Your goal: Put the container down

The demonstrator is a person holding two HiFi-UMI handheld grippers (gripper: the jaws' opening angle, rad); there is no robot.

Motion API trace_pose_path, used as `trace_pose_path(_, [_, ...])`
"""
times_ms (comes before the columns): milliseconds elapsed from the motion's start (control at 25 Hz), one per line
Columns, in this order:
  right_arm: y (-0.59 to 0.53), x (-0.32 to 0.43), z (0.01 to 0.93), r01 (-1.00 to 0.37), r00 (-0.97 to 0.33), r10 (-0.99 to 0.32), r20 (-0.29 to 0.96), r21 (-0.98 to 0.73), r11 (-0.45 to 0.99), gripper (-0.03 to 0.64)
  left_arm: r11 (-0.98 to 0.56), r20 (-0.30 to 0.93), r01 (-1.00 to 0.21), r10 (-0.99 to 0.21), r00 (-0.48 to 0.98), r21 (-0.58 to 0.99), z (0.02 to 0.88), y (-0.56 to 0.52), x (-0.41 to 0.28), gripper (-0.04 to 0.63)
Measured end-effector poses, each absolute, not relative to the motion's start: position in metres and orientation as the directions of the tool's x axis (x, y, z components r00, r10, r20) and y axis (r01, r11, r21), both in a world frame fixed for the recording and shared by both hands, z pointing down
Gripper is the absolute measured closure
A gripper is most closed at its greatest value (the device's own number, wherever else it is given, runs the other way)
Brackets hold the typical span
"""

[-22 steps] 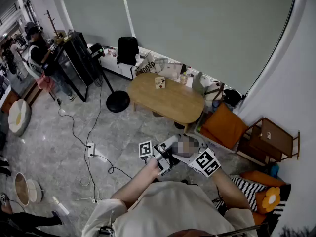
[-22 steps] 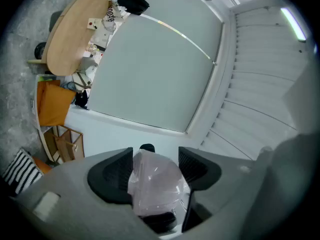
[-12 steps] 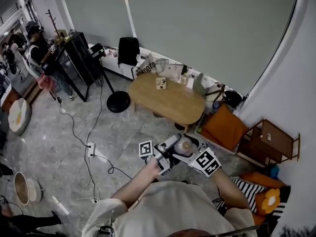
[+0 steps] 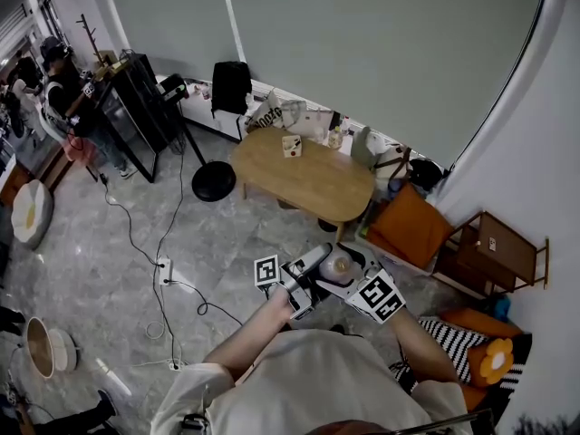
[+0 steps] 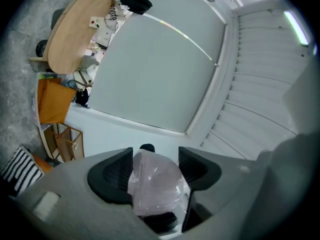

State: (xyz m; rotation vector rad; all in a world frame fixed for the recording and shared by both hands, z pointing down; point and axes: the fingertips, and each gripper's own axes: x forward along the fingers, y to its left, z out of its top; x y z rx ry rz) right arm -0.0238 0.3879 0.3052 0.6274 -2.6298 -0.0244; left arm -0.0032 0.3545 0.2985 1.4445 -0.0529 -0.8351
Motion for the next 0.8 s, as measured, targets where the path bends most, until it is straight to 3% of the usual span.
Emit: trace_pose_path(800, [0.400, -0.102, 0.318, -0.474, -0.777, -0.470, 0.419, 0.103, 0.875, 0.218, -0.054, -0.425, 0.461, -0.494, 0.758, 0.886, 0.311, 0.369, -0.080, 0.316])
